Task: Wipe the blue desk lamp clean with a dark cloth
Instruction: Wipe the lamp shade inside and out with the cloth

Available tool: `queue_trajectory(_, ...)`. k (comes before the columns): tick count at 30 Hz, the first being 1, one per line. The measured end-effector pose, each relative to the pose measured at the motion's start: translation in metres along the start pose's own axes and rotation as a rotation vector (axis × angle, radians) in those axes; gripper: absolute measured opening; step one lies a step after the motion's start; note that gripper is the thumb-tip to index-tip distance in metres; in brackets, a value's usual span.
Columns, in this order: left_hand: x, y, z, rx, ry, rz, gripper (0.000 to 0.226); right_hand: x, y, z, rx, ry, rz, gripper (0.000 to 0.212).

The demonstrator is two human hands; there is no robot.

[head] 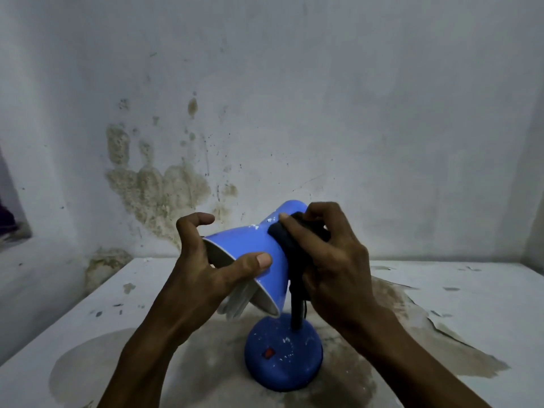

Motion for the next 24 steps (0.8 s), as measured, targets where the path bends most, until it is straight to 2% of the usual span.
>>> queue_trajectory(7, -0.005, -0.014, 0.001, -0.042, 0.112, -0.130, 0.107, 0.003, 0.028, 0.034, -0.287, 0.029, 0.018, 0.050)
queue_trajectory(10, -0.005, -0.016, -0.001, -0.071, 0.174, -0.162, 0.096, 0.012, 0.027, 0.051, -0.364, 0.050, 0.024, 0.030)
queue_trajectory(13, -0.005, -0.017, -0.001, -0.079, 0.154, -0.194, 0.101, 0.014, 0.015, 0.063, -0.358, -0.012, -0.050, 0.017)
queue_trajectory(15, -0.004, -0.018, -0.001, -0.062, 0.145, -0.177, 0.122, 0.012, 0.006, 0.064, -0.331, -0.156, -0.112, 0.018)
queue_trajectory(17, -0.002, -0.020, 0.000, -0.066, 0.131, -0.160, 0.132, 0.010, -0.005, 0.060, -0.277, -0.298, -0.165, 0.024)
queue_trajectory(19, -0.002, -0.021, 0.000, -0.071, 0.115, -0.153, 0.130, 0.009, -0.015, 0.053, -0.217, -0.372, -0.119, 0.029)
queue_trajectory(21, -0.002, -0.020, 0.001, -0.079, 0.111, -0.164, 0.116, 0.010, -0.021, 0.047, -0.169, -0.415, -0.003, 0.033)
queue_trajectory(22, -0.002, -0.020, 0.000, -0.082, 0.111, -0.171, 0.110, 0.011, -0.020, 0.047, -0.167, -0.410, 0.065, 0.034)
queue_trajectory(24, -0.003, -0.019, 0.001, -0.075, 0.113, -0.160, 0.114, 0.012, -0.013, 0.050, -0.222, -0.374, 0.142, 0.028)
Point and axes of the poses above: each hand's wrist, its own z-axis towards the middle knuckle, its own x-axis out of the back of the hand, y = z × x, the point moved 2 cm from there along z, towards the middle knuckle, and after that the axes turned 6 degrees about x, right-handed, at the moved point
